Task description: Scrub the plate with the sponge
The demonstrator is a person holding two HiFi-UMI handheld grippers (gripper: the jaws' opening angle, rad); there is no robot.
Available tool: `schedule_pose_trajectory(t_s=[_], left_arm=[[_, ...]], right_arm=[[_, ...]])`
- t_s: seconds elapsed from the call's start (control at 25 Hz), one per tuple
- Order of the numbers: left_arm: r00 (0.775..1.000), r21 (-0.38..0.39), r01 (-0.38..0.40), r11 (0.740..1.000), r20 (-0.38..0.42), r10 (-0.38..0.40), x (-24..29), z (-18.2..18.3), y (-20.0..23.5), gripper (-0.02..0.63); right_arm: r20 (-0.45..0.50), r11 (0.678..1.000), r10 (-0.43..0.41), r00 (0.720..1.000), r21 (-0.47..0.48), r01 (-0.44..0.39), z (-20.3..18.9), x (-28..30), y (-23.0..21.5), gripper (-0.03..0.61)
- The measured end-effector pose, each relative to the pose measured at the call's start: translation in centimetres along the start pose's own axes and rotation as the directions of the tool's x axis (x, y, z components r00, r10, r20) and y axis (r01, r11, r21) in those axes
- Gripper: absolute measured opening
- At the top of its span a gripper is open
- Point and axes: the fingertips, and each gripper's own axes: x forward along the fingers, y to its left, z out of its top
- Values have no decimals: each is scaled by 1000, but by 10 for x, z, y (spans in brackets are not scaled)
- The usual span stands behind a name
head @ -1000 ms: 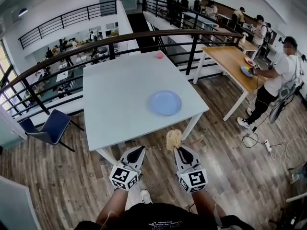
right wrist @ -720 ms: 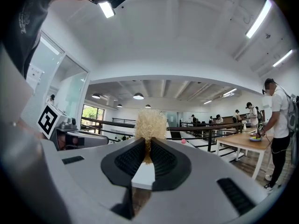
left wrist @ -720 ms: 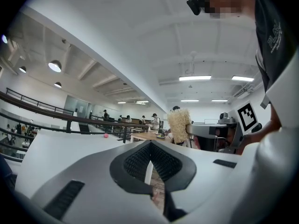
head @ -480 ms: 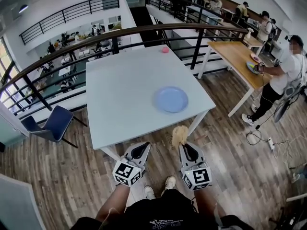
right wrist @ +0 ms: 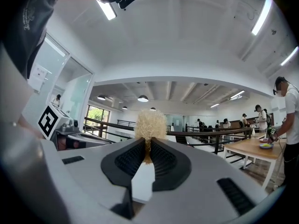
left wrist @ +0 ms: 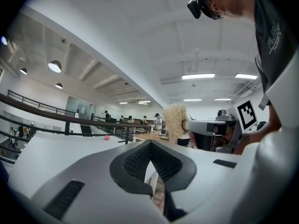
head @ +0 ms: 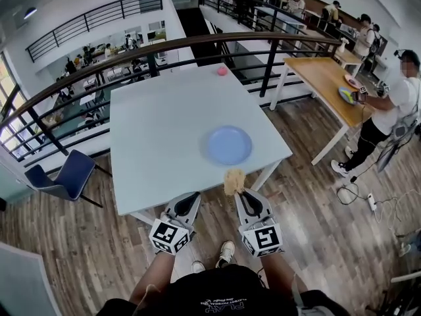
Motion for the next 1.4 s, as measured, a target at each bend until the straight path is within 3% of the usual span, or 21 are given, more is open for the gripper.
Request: schedule_pose_trajectory(t_s=[0.8,1.4], left_arm=[[998,18,-61,998,-25,62,126,9,18,12],[994,17,-101,995,-41,102,158,2,55,12]], right_arm=[[-37,997,79,996,20,-78,-20,60,-113,45],[-47,989,146,988,0,-146,-31,105,-132,46]])
